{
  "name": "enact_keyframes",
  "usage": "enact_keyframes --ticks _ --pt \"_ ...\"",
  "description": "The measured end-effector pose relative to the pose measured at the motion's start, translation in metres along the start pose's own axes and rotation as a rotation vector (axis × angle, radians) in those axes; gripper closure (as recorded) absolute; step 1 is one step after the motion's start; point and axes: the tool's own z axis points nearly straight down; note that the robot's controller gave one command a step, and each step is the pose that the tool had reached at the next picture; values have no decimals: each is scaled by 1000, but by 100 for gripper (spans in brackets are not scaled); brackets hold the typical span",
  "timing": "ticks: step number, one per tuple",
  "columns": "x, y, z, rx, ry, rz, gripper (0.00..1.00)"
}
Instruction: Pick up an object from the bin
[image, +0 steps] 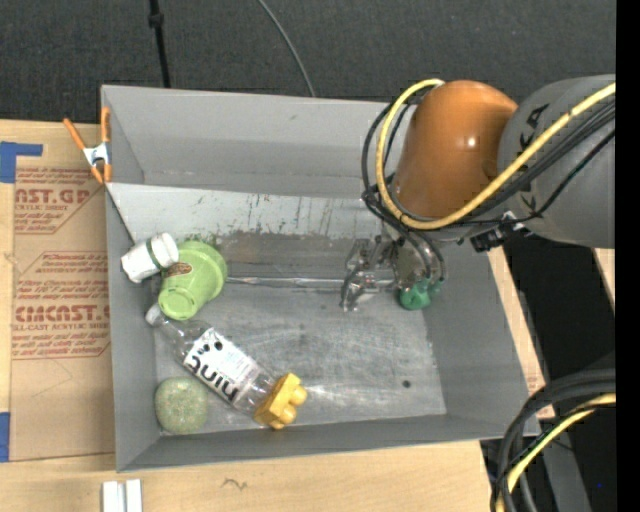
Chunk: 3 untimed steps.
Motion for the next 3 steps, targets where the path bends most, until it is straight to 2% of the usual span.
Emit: enact_keyframes --ticks 1,2,3 --pt "40 -3 -39 0 -6 8 100" --pt "19 12 -5 -1 -19 16 100" --pt "34 14 40 -1 -6 69 100"
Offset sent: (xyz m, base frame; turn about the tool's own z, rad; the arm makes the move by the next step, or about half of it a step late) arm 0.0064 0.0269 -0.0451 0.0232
